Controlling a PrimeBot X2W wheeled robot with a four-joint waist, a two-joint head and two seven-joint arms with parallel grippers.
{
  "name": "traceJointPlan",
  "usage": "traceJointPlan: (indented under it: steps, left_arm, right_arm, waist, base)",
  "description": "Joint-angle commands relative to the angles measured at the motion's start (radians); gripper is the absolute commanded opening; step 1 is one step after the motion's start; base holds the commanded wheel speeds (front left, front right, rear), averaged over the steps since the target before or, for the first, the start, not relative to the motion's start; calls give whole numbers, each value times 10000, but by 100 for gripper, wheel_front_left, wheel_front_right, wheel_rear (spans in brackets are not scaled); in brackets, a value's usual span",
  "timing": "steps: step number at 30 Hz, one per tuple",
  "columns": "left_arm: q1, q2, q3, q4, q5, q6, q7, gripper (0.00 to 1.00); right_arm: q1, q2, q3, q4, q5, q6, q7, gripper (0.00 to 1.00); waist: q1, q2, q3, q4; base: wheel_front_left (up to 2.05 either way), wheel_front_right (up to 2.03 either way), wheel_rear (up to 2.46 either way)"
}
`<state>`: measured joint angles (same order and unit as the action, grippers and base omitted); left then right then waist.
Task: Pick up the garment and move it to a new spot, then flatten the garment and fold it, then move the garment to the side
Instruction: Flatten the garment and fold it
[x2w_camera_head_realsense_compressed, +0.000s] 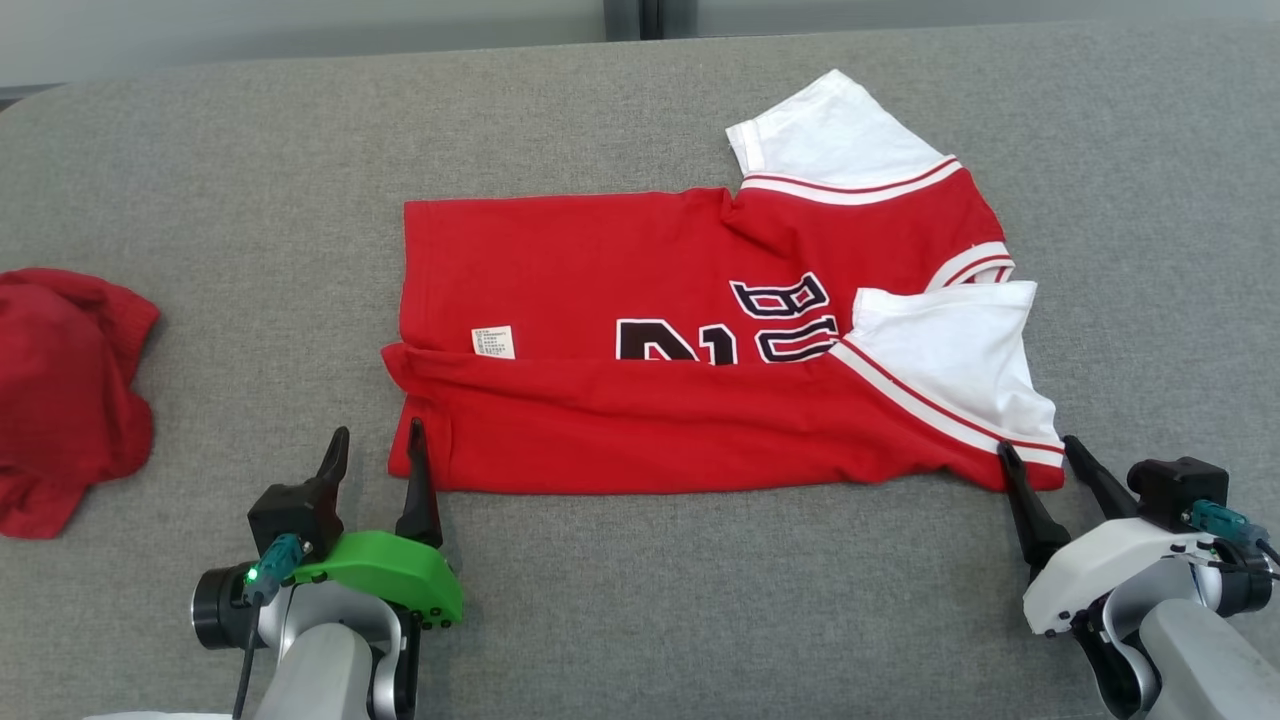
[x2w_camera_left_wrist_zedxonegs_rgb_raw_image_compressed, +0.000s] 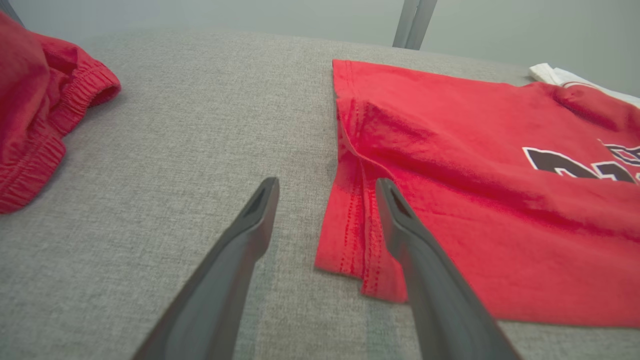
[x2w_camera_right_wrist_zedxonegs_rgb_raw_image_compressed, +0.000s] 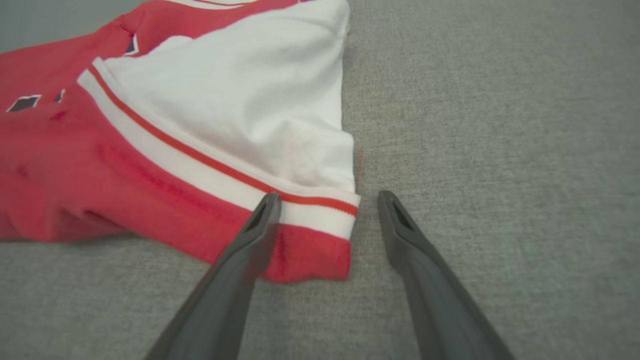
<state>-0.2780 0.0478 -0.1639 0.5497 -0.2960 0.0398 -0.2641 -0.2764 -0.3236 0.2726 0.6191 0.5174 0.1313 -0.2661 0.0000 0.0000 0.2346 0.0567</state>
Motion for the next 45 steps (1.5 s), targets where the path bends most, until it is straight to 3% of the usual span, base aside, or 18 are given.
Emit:
traceJointPlan:
  steps: [1, 2, 4, 5, 13, 22, 41, 43, 45]
  left_arm:
    - [-125, 56, -8, -23, -14, -4, 0, 100]
    - [-129, 56, -18, -36, -23, -5, 0, 100]
    - [-125, 56, -6, -33, -57, -12, 0, 100]
    - [-130, 56, -9, -37, -71, -26, 2, 100]
    - [-337, 55, -53, 221, -358, -210, 2, 100]
    - [-627, 56, -480, 606, -655, -546, 2, 100]
    - [-122, 59, -765, 528, 98, 86, 0, 100]
    - [-152, 52, -696, 547, 127, 108, 0, 75]
    - [-147, 52, -628, 575, 165, 133, 0, 35]
  right_arm:
    - [-9, -1, 263, 327, 146, -12, 40, 99]
    - [-25, -4, 379, 427, 219, -12, 44, 73]
    - [-37, -61, 643, 642, 371, -12, 79, 12]
    - [-72, -104, 739, 713, 454, -12, 80, 0]
    - [-476, -644, 765, 483, 482, -29, 61, 0]
    - [-677, -622, 737, 75, 309, -23, 29, 0]
    - [-627, -507, 691, 86, 262, -15, 27, 0]
    - [-663, -512, 704, 85, 245, -15, 27, 0]
    - [-682, -526, 692, 85, 231, -15, 27, 0]
  waist:
    - [0, 0, 2, 51]
    - [0, 0, -4, 63]
    - [0, 0, 0, 76]
    - [0, 0, 10, 78]
    - [0, 0, 146, -37]
    - [0, 0, 253, -171]
    - [0, 0, 234, -163]
    - [0, 0, 237, -165]
    - [0, 0, 239, -161]
  base:
    - [0, 0, 0]
    - [0, 0, 0]
    - [0, 0, 0]
    - [0, 0, 0]
    - [0, 0, 0]
    - [0, 0, 0]
    - [0, 0, 0]
    - [0, 0, 0]
    - [0, 0, 0]
